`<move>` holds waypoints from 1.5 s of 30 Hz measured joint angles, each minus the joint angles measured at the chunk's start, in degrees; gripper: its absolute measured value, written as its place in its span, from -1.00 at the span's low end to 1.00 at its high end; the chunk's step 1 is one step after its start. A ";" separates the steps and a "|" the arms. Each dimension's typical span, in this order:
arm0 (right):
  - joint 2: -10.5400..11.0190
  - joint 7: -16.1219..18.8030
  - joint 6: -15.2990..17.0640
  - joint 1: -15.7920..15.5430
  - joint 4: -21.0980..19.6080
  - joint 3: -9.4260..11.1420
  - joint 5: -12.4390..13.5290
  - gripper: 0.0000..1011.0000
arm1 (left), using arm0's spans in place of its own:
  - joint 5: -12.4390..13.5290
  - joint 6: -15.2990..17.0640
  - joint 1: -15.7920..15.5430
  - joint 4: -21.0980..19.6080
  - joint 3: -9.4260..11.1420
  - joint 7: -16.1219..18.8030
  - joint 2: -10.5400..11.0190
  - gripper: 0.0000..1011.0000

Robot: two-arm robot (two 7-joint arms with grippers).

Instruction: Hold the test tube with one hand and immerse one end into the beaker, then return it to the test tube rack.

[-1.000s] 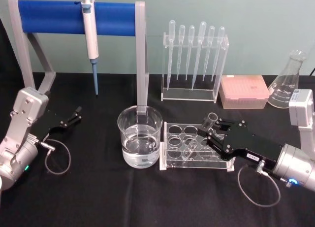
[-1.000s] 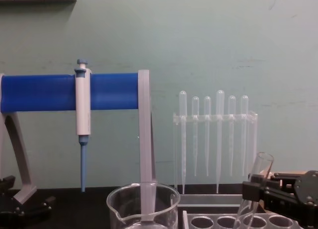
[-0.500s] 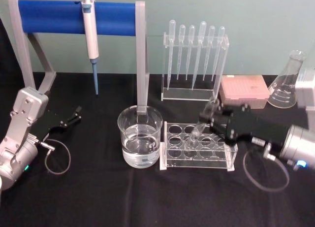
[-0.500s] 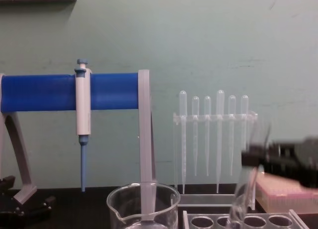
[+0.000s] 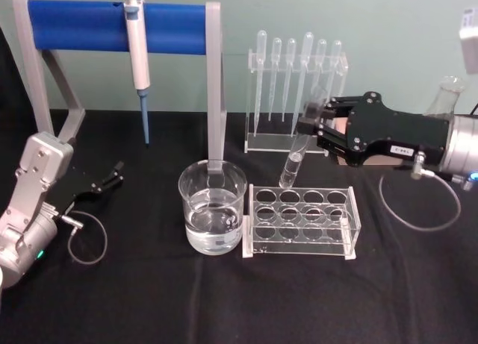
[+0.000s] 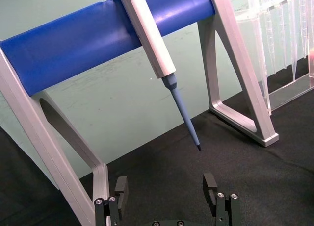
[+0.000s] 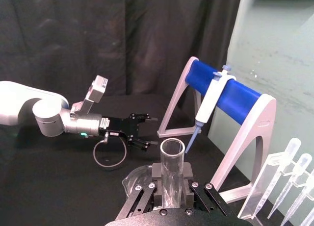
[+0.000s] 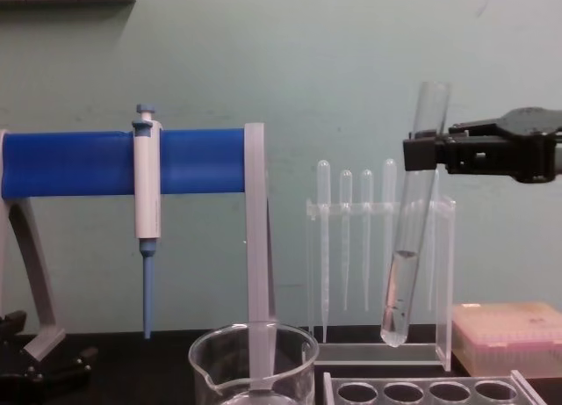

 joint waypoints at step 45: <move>0.20 0.51 1.73 2.56 0.73 -2.06 0.16 -0.53 | 0.00 0.00 0.00 0.00 0.00 0.00 0.00 0.98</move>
